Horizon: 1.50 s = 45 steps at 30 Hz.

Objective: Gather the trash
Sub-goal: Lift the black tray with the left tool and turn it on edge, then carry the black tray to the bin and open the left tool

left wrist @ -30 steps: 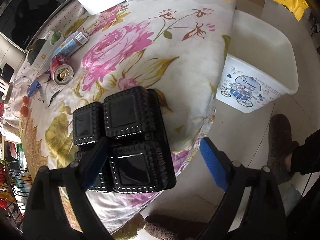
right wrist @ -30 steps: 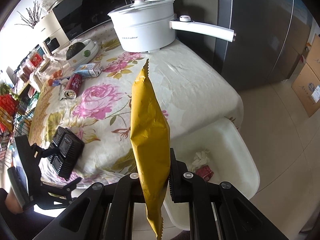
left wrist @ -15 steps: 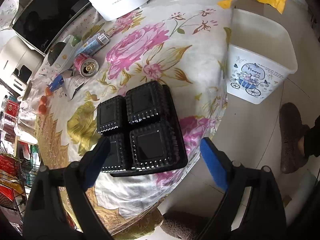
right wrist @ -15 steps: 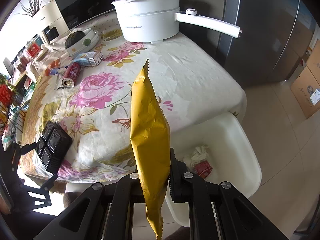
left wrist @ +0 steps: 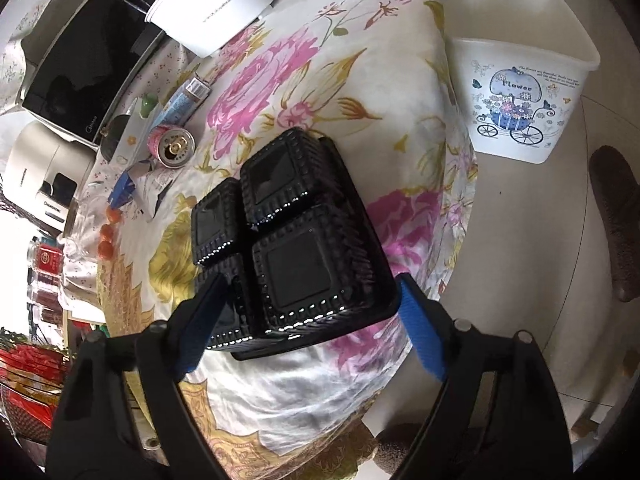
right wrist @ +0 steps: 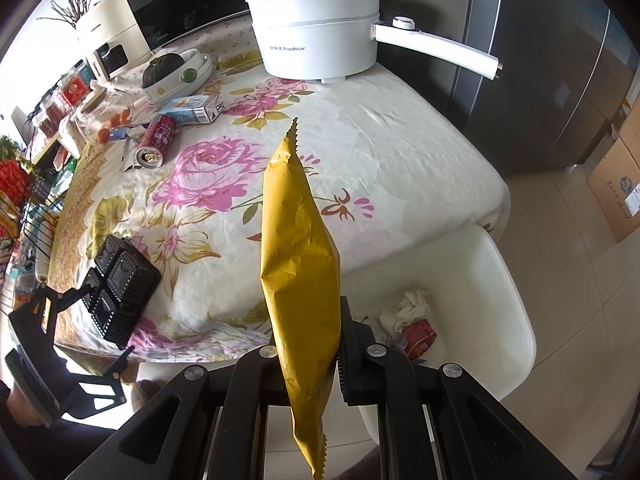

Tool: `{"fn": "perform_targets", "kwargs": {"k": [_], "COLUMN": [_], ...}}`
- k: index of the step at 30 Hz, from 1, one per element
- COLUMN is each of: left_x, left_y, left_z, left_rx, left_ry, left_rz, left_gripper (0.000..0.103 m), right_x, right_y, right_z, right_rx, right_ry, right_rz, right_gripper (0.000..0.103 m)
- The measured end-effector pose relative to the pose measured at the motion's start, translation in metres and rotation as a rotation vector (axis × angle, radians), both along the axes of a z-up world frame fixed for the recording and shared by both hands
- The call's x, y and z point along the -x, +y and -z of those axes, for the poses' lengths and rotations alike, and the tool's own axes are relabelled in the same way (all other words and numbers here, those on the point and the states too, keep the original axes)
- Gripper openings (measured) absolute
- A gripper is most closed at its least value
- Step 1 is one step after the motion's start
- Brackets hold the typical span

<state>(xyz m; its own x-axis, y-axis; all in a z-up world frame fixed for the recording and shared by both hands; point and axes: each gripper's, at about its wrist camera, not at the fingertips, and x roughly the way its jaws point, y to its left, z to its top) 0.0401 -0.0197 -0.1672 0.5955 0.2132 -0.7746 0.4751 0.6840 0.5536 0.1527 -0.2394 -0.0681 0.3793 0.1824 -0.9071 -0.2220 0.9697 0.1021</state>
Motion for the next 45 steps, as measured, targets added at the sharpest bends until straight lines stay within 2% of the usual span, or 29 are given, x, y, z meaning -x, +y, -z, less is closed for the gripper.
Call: {"fn": "perform_targets", "kwargs": {"k": [2,4,5,10,12,14,18,21,26,33,38,45], "left_x": [0.000,0.000,0.000,-0.012,-0.018,-0.022,-0.031,-0.034,-0.046,-0.064,-0.072,-0.068], "left_y": [-0.001,-0.001,-0.001,0.013,0.022,0.030,0.045,0.051,0.069,0.117,0.149,0.158], "left_z": [0.000,-0.003,-0.007,-0.031,-0.045,-0.061,-0.074,-0.083,-0.094,-0.098,-0.089,-0.100], "left_rx": [-0.010,-0.004,0.002,0.151,0.223,0.283,0.358,0.383,0.395,0.474,0.513,0.593], "left_ry": [-0.006,-0.012,-0.015,0.004,-0.016,-0.054,-0.081,-0.116,-0.146,-0.151,-0.128,-0.167], "left_rz": [0.010,0.018,0.028,-0.036,-0.076,-0.100,-0.159,-0.195,-0.259,-0.449,-0.559,-0.565], "left_gripper": [0.082,0.076,0.068,0.064,0.053,0.048,0.043,0.039,0.038,0.039,0.036,0.035], "right_x": [0.001,0.002,0.003,0.004,0.004,0.003,0.002,0.002,0.001,0.000,-0.001,-0.002], "right_y": [-0.002,-0.003,-0.004,-0.008,-0.007,-0.007,-0.006,-0.006,-0.009,-0.015,-0.014,-0.012], "right_z": [0.001,0.002,0.002,0.003,0.003,0.002,0.003,0.001,-0.003,-0.001,0.000,0.000], "right_rx": [0.003,0.007,0.008,0.010,0.012,0.012,0.011,0.006,-0.005,-0.012,-0.007,-0.008], "right_ry": [0.004,0.006,0.006,0.006,0.006,0.004,0.005,0.002,-0.006,0.000,0.003,0.002], "right_rz": [0.004,0.006,0.008,0.016,0.017,0.016,0.017,0.018,0.033,0.047,0.045,0.041], "right_gripper": [0.013,0.013,0.013,0.013,0.013,0.013,0.013,0.013,0.013,0.013,0.013,0.013]}}
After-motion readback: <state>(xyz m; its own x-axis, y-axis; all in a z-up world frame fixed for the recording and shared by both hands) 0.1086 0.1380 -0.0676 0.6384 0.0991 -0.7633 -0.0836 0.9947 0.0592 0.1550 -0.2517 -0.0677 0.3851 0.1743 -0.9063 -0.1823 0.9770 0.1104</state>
